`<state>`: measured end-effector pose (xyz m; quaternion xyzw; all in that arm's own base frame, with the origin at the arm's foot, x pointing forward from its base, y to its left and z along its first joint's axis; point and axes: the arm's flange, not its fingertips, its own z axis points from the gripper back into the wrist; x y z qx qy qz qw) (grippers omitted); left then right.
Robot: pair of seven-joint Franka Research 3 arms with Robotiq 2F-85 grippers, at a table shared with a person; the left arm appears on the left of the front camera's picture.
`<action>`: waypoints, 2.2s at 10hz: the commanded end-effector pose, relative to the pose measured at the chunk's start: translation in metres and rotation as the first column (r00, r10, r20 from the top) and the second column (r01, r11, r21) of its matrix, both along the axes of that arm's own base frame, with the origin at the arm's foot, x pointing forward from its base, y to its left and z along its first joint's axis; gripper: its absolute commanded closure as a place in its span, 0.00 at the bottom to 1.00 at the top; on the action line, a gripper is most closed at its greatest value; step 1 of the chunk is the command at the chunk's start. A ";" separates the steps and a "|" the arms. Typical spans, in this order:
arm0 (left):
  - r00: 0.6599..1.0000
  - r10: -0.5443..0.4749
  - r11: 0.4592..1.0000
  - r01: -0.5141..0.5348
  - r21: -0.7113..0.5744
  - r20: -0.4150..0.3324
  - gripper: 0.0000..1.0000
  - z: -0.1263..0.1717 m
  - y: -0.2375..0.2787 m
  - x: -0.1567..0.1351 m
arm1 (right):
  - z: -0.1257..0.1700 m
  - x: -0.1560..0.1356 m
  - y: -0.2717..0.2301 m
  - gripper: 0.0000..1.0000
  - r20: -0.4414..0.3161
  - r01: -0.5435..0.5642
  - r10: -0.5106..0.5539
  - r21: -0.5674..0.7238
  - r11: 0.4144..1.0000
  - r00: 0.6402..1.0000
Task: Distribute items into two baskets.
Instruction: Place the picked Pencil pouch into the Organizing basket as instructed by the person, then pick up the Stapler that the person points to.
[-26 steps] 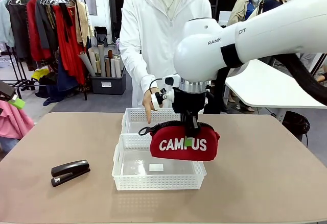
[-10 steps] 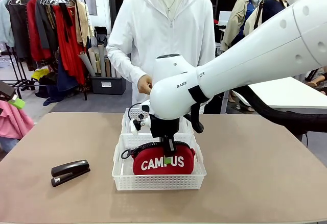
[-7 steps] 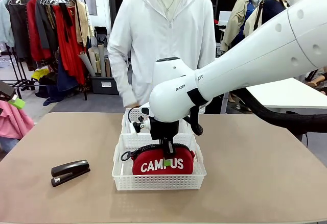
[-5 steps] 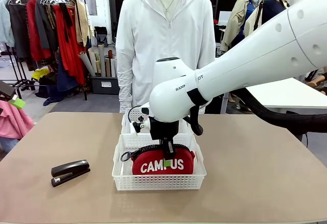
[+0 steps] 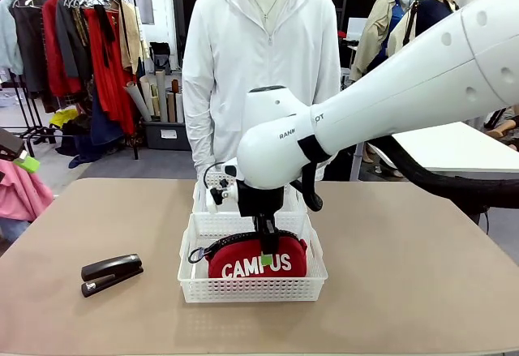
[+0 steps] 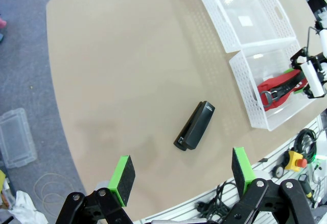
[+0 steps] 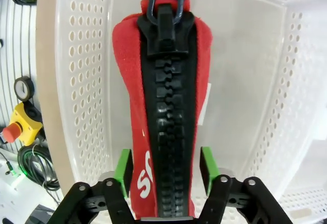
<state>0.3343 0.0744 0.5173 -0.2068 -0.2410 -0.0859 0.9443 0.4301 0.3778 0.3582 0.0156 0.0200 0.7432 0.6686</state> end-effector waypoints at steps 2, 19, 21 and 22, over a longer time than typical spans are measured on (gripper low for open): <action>1.000 -0.003 1.000 0.003 -0.010 0.003 0.02 0.000 0.000 0.000 | 0.040 -0.014 -0.011 0.00 -0.001 0.090 -0.090 0.027 0.996 0.996; 1.000 -0.003 1.000 0.003 -0.010 0.003 0.02 0.000 0.000 0.000 | 0.049 -0.011 -0.013 0.16 -0.034 0.145 -0.144 0.031 0.989 0.989; 1.000 -0.003 1.000 0.003 -0.010 0.003 0.02 0.000 0.000 0.000 | 0.049 -0.011 -0.013 0.16 -0.034 0.145 -0.144 0.031 0.989 0.989; 1.000 -0.003 1.000 0.003 -0.010 0.003 0.02 0.000 0.000 0.000 | 0.048 -0.011 -0.012 0.16 -0.041 0.152 -0.151 0.033 0.988 0.988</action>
